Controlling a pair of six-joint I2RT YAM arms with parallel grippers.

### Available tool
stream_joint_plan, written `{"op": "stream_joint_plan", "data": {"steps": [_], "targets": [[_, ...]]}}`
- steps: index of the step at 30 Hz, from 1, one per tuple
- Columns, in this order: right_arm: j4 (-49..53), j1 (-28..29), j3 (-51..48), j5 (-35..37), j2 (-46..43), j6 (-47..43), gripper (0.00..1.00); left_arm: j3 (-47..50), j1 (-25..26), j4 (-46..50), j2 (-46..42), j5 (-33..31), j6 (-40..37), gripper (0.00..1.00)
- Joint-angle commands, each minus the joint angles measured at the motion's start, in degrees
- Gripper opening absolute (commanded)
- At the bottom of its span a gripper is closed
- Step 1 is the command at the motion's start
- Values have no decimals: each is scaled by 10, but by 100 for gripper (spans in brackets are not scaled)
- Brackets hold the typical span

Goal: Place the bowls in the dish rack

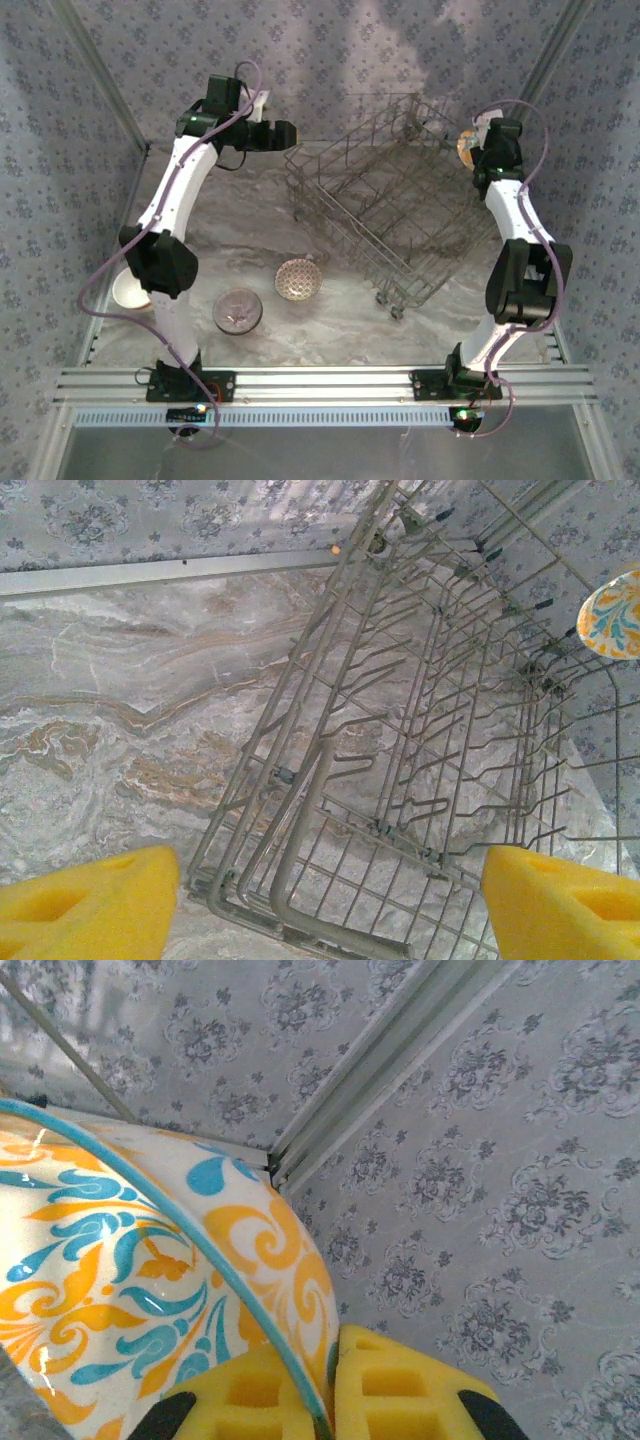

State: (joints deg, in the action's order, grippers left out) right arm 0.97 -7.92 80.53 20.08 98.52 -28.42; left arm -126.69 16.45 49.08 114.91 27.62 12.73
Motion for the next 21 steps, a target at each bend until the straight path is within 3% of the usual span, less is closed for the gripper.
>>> {"op": "stream_joint_plan", "data": {"steps": [1,21], "targets": [[-70,-10,-2,-1,4,-33,0,-8,-4,-5,2,-3,9,80],[-182,-7,-63,41,21,-111,0,7,10,-21,-6,-20,21,79]]}}
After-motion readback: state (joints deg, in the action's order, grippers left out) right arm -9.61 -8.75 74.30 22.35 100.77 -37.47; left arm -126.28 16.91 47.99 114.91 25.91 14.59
